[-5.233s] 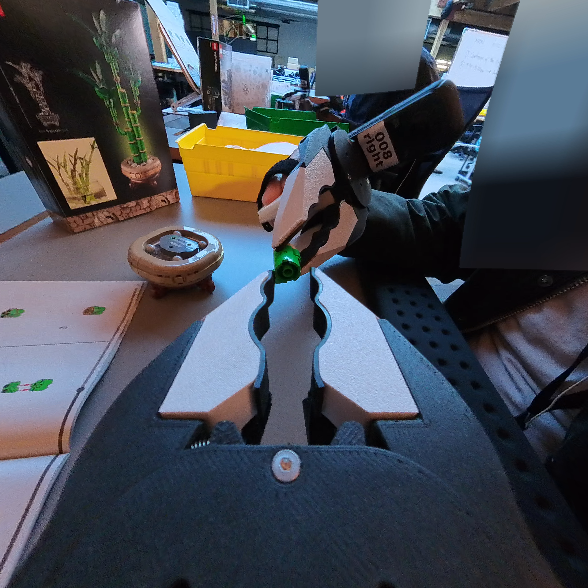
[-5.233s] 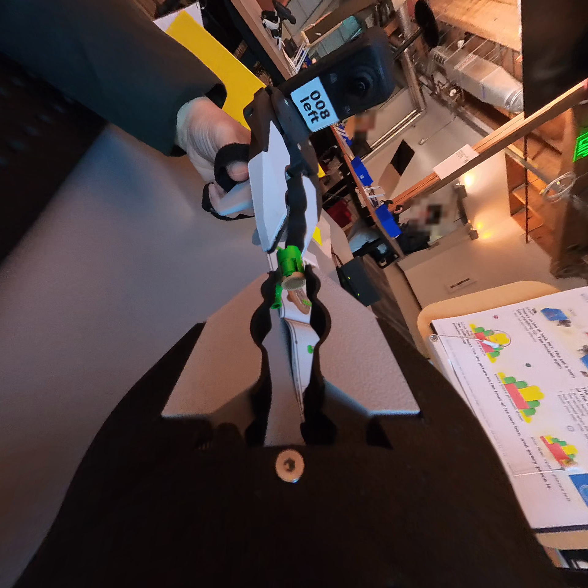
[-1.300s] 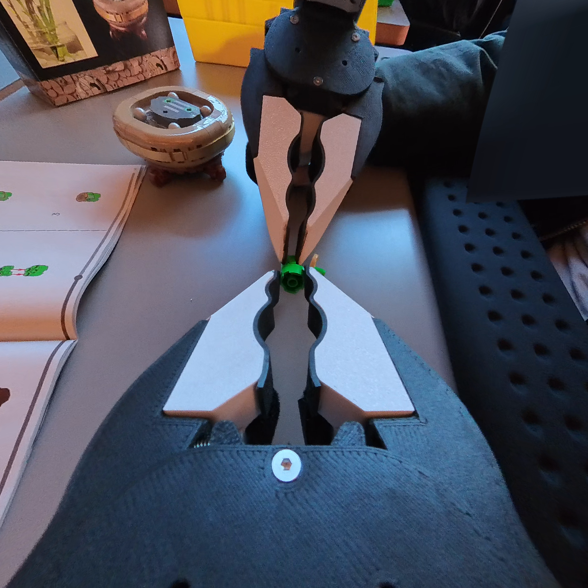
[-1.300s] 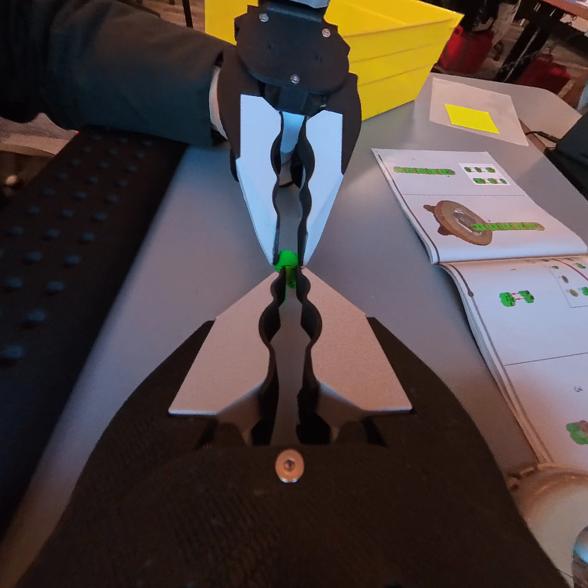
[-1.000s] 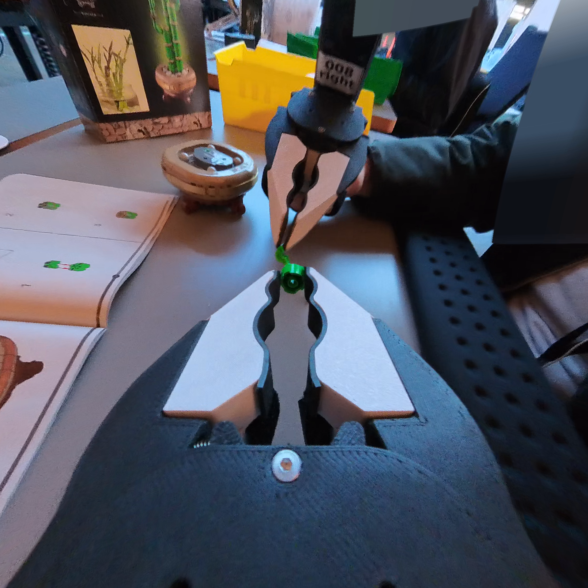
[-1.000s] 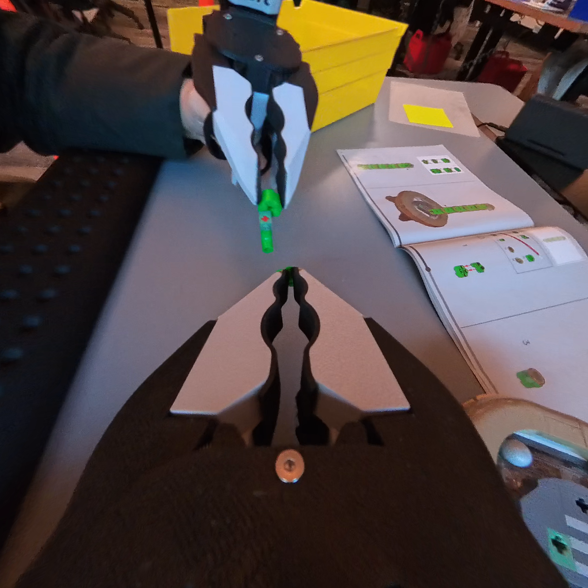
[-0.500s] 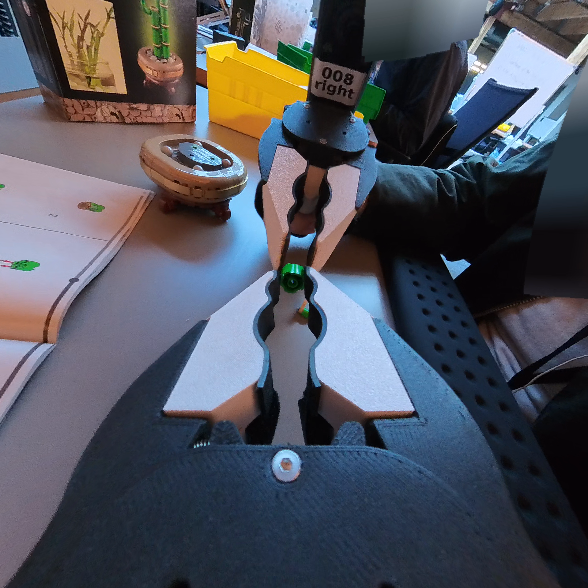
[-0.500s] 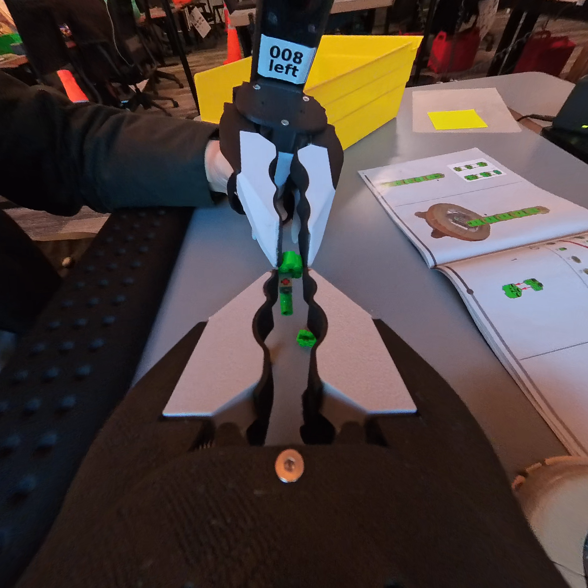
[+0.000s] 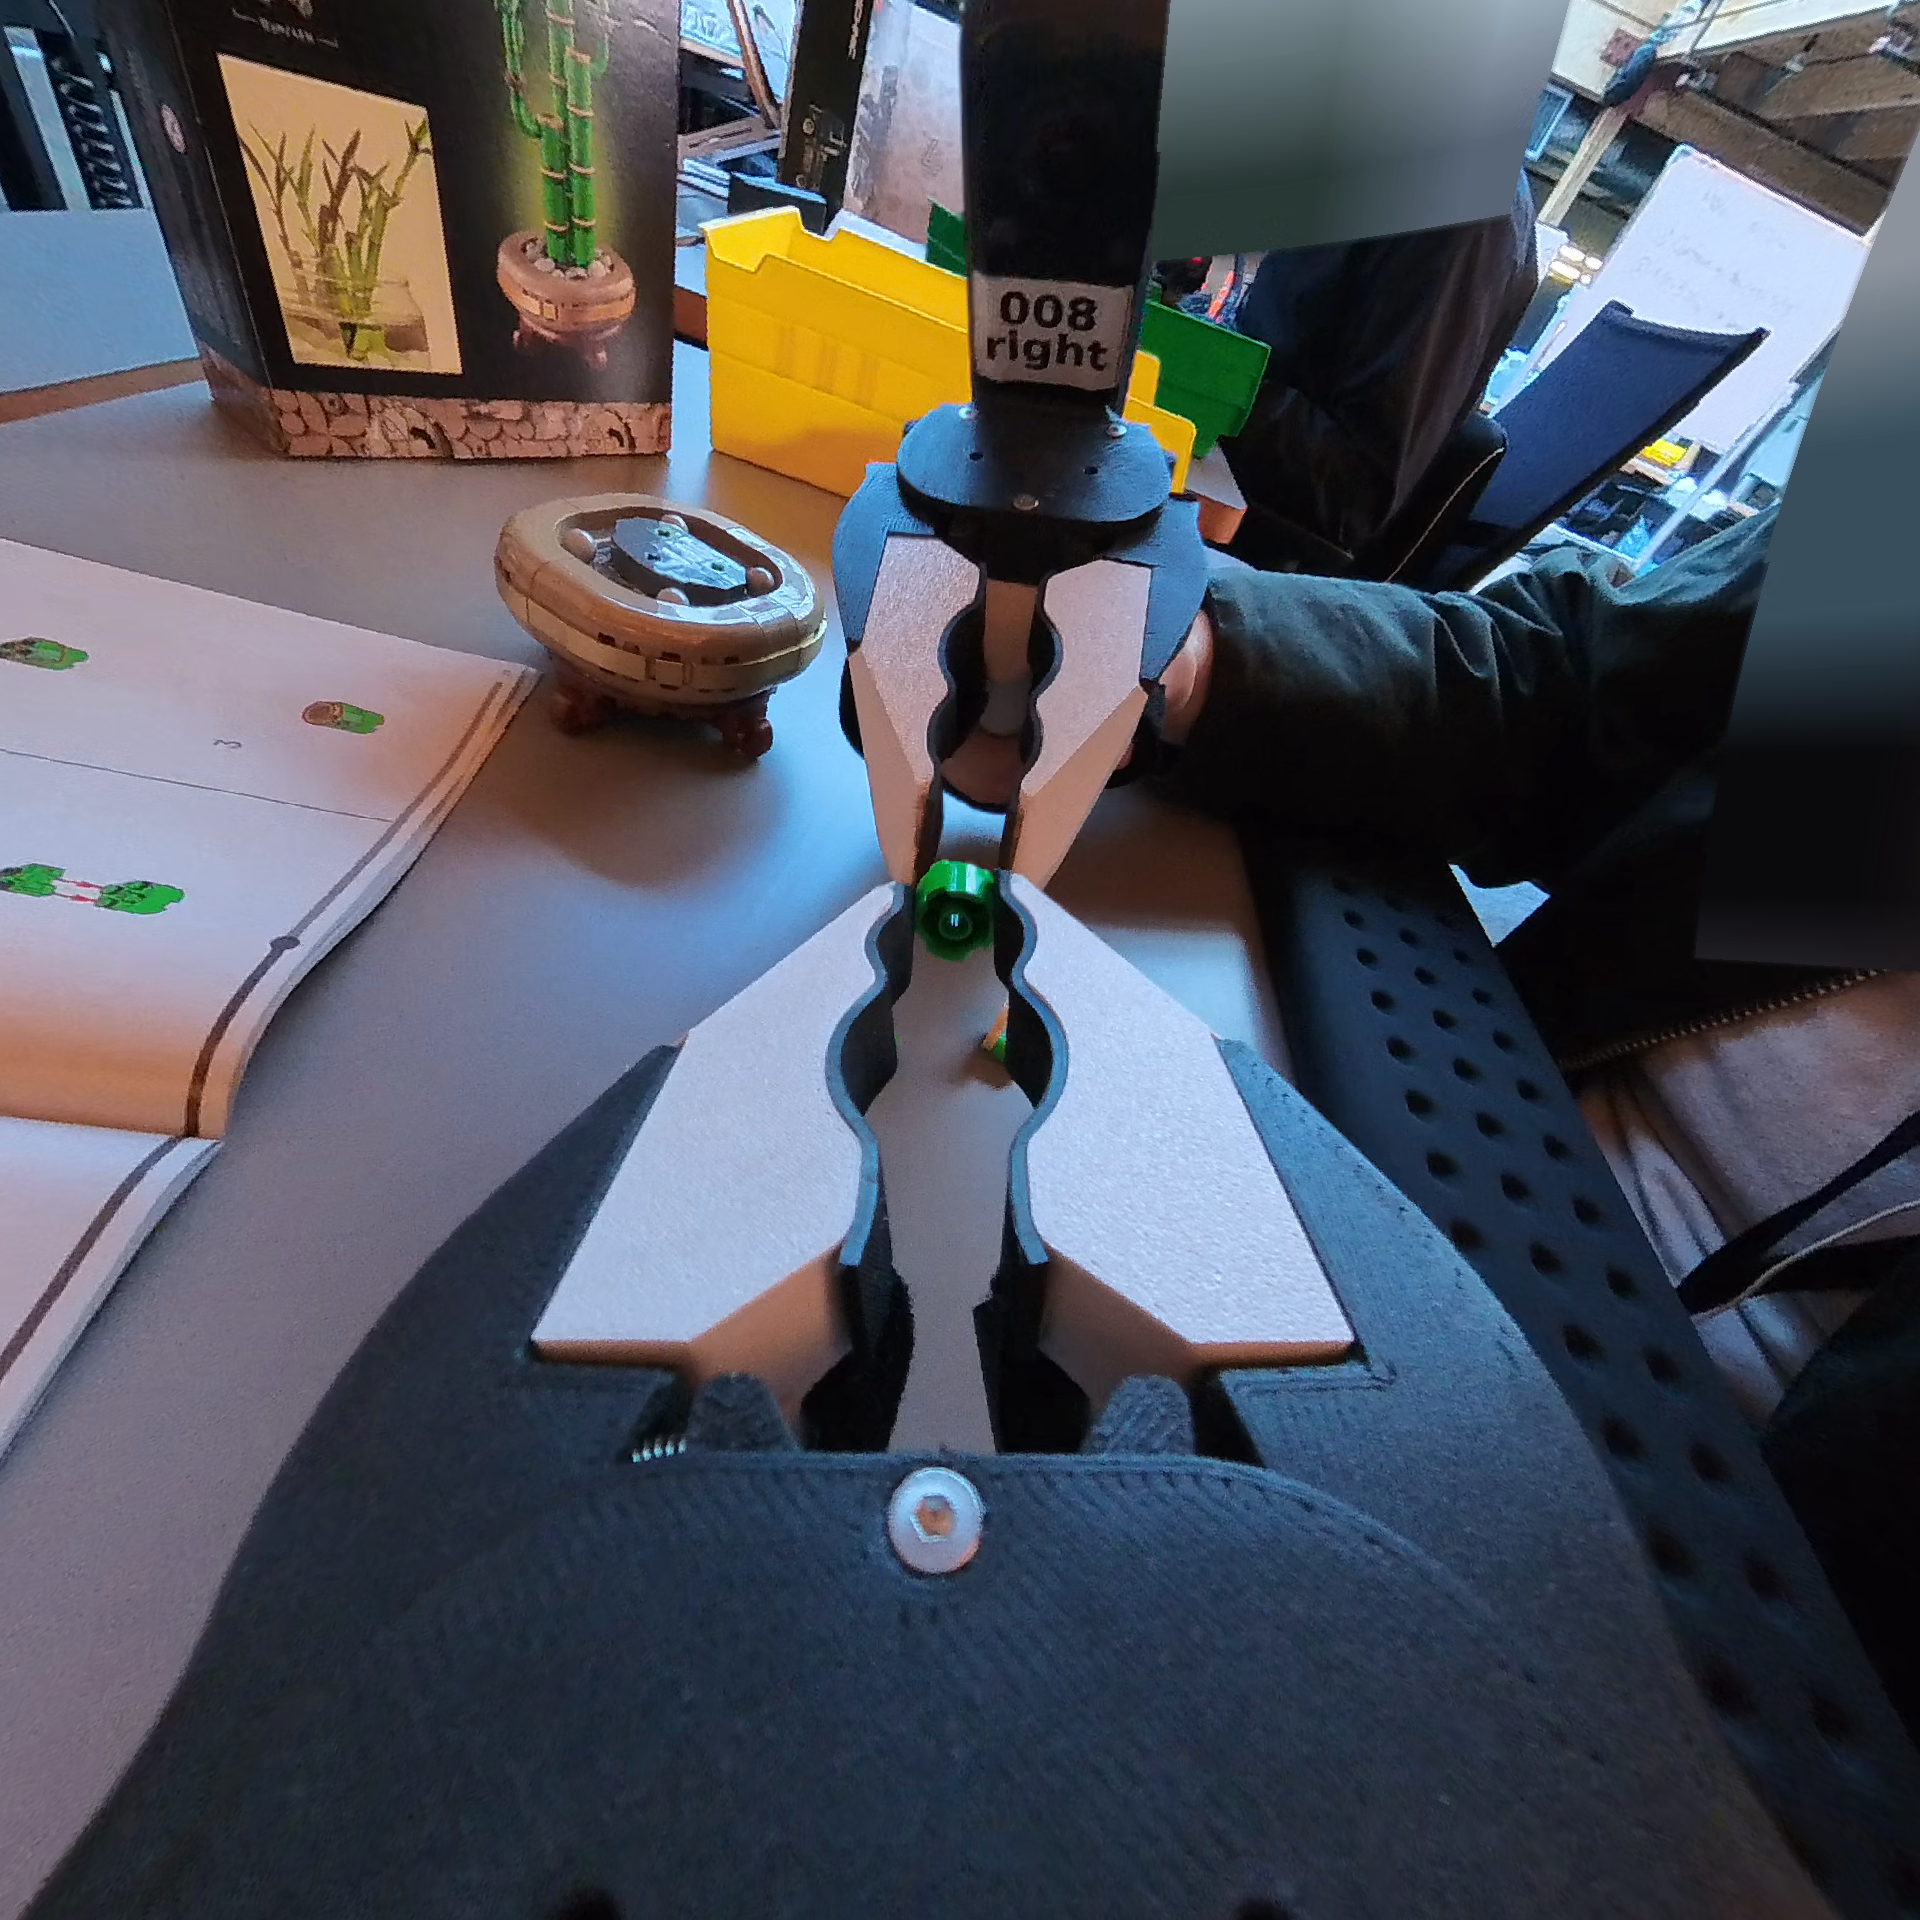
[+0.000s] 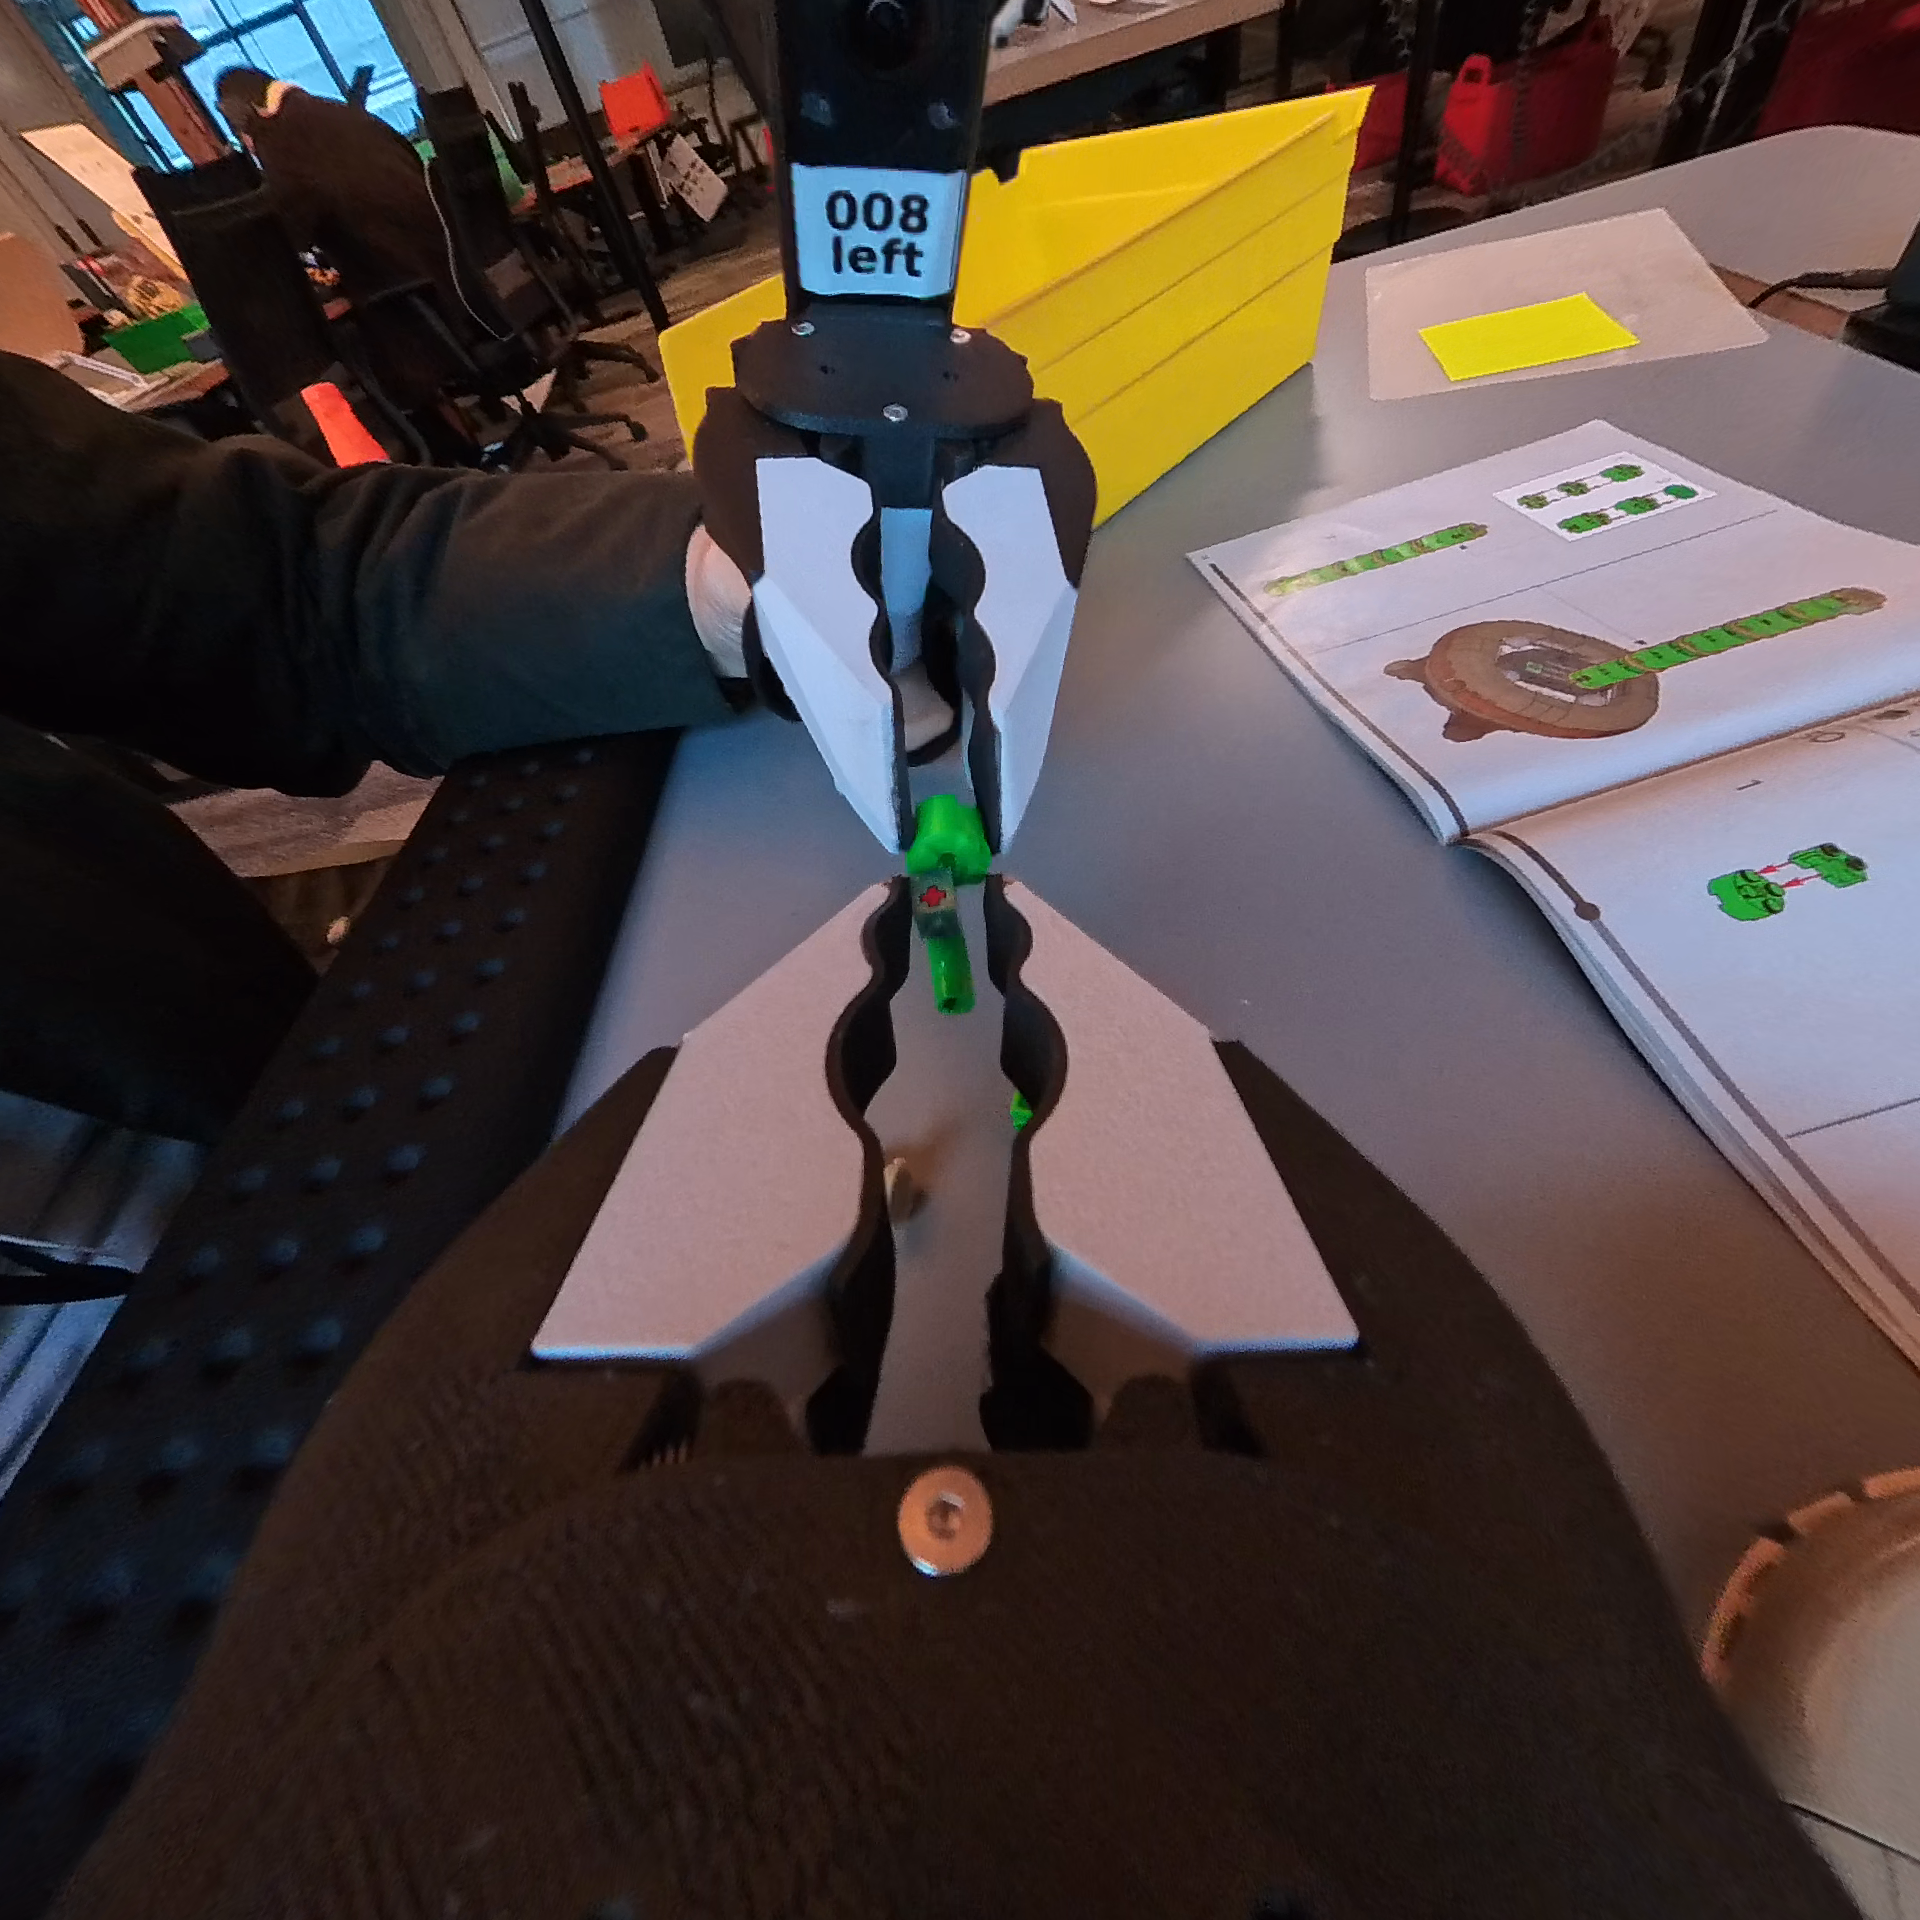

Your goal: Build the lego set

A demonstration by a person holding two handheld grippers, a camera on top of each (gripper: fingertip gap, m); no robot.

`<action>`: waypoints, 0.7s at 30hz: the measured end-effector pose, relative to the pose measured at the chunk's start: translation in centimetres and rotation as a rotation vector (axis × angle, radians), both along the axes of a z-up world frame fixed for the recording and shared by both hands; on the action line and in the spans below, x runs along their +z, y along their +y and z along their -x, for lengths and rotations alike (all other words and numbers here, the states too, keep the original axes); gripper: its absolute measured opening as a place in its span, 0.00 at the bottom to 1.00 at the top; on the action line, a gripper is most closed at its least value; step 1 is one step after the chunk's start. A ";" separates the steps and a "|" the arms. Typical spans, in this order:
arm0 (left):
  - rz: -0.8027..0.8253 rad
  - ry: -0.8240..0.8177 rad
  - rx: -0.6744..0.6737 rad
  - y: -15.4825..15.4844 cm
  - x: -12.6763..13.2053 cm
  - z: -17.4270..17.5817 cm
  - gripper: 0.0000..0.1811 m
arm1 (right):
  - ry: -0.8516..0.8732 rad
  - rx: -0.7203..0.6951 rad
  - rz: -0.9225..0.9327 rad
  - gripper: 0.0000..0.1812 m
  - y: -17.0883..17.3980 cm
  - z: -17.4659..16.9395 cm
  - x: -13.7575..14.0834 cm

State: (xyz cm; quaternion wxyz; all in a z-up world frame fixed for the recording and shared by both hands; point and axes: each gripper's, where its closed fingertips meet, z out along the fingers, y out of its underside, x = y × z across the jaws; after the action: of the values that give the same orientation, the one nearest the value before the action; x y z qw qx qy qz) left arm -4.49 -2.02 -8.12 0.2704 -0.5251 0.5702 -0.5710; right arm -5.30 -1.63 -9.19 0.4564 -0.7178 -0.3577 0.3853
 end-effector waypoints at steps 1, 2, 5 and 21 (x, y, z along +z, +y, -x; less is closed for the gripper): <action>-0.003 -0.005 0.000 0.0 0.1 0.0 0.07 | 0.010 0.004 0.002 0.07 -0.1 0.0 0.1; -0.006 -0.009 0.001 0.0 0.2 0.0 0.07 | 0.016 0.006 0.001 0.06 -0.1 0.1 0.2; -0.010 -0.007 0.004 0.0 0.1 0.0 0.07 | 0.010 0.007 0.002 0.05 -0.1 0.1 0.2; 0.107 -0.096 -0.024 0.8 2.1 1.6 0.07 | -0.251 -0.046 0.061 0.04 0.2 -3.2 -4.1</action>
State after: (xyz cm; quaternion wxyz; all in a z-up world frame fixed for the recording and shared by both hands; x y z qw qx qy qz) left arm -6.04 -1.24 -6.00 0.2623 -0.5039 0.5314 -0.6284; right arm -2.13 -1.39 -13.27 0.3947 -0.7820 -0.3834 0.2926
